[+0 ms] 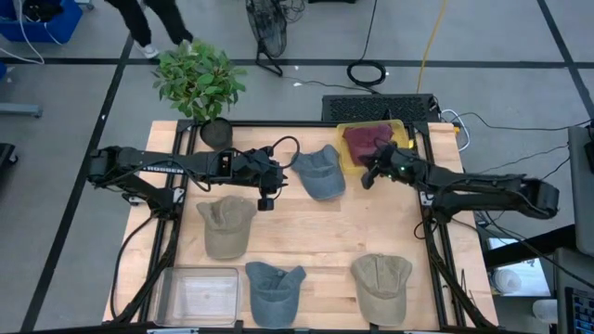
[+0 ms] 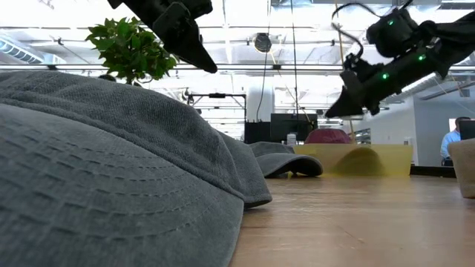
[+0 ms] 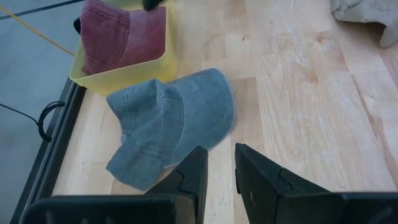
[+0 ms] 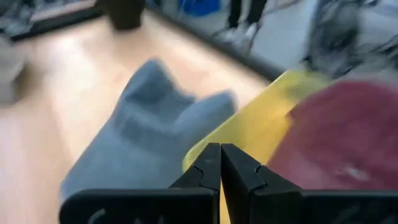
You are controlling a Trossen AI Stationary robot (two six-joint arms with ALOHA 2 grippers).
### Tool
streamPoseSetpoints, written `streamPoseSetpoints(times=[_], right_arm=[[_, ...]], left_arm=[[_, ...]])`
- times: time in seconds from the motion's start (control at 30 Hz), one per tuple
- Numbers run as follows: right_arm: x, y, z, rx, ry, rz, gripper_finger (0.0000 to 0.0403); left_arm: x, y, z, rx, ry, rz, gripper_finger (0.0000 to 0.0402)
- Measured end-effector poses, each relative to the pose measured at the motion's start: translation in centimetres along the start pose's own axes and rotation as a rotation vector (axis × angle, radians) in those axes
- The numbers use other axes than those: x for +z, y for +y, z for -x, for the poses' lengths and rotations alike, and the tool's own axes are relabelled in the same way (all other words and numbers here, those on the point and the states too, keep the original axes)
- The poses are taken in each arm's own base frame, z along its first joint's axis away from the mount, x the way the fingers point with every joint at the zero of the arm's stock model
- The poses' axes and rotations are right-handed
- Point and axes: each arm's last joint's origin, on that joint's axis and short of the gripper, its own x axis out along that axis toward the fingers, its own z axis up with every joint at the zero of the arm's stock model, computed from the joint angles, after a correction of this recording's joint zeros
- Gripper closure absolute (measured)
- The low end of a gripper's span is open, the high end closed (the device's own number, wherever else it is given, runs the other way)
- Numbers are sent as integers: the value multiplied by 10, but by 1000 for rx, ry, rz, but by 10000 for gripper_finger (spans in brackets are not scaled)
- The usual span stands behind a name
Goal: Pick & Place hat
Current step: Adjust the yellow bin
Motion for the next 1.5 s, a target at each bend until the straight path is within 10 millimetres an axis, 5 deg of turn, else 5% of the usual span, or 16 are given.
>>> streamPoseSetpoints(times=[0.23,0.47,0.73,1.5], right_arm=[[-12,8,-13,206,134,2,403],[-16,17,-25,236,201,34,403],[-31,7,-39,61,280,112,403],[-26,-7,-43,-143,216,80,403]], left_arm=[[0,0,0,1,-2,-21,314],[1,1,0,5,-14,-30,314],[1,1,0,4,-13,-21,314],[0,1,0,1,0,-13,314]])
